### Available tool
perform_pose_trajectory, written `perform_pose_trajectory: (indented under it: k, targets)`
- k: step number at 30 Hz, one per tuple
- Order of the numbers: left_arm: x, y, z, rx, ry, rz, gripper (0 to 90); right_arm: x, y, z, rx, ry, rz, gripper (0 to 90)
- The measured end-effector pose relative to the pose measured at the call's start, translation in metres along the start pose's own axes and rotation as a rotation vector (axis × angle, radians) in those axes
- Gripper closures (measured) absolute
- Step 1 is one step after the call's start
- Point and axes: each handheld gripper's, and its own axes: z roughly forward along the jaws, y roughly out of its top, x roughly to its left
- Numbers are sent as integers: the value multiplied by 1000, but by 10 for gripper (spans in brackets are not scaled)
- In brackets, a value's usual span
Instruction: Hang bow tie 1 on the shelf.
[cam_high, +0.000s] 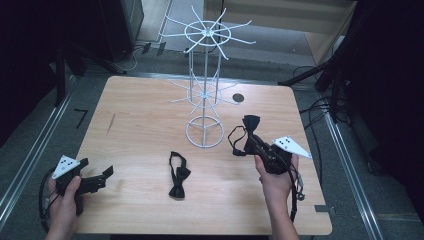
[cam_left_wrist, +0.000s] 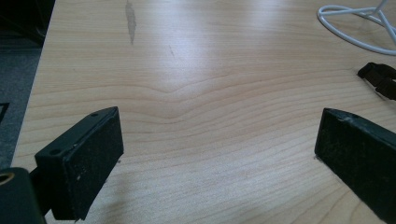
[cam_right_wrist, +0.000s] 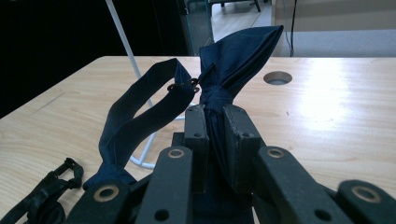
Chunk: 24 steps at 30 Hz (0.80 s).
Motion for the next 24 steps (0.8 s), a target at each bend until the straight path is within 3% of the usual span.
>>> perform_pose_trajectory:
  k: [24]
  targets:
    - [0,0,0,4,0,2,15,7,25,-1,-47,8,1,815]
